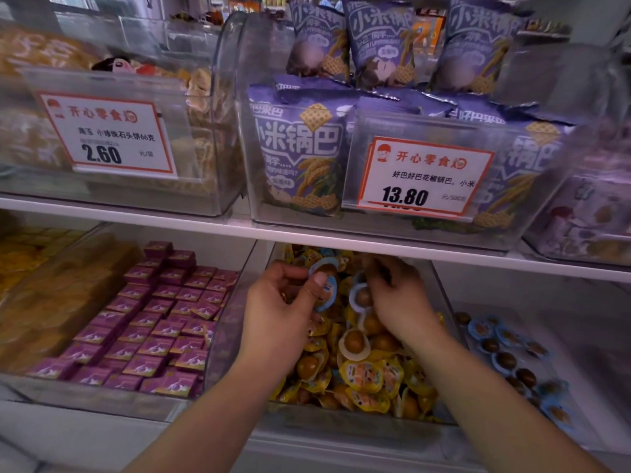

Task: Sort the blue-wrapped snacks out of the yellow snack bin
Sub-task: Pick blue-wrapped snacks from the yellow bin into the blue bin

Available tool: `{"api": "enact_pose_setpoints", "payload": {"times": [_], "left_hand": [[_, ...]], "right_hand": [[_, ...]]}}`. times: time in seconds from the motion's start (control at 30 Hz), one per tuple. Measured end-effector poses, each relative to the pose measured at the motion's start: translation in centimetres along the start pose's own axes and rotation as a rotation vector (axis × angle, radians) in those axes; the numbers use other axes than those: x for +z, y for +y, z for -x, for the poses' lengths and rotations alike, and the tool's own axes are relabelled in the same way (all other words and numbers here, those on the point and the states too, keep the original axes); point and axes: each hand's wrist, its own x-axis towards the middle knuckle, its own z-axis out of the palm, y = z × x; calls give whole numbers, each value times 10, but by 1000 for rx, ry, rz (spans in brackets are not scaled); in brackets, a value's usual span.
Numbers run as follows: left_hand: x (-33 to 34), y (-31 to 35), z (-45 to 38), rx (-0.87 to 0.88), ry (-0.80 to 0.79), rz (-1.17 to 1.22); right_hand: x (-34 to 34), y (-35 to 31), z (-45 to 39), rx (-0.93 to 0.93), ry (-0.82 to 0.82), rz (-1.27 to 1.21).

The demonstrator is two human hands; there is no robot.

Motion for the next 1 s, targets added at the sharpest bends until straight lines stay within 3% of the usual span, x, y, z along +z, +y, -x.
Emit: {"api": "enact_pose_setpoints", "payload": {"times": [0.07,0.13,0.37,0.47,0.57,0.67,0.87,1.0], "left_hand": [[2,2,4,18,10,4],[6,2,9,44,11,-19],[13,0,17,16,-75,-217],[12,6,20,87,-95,-176],[21,15,33,276,-204,-265],[32,17,42,383,-289,-303],[8,25,30,251,-411,-367],[-48,22,12,512,-529,-1001]], "right_hand": [[-5,-6,3,277,94,-420],[-8,-10,12,411,77,-753],[-40,-2,30,230,33,-426],[-51,-4,39,354,-26,-605],[-53,-11,50,474,-316,-886],[-51,-14,57,461,-483,-918],[-46,-7,52,549,-298,-1014],[-45,0,50,507,-242,-784]]}}
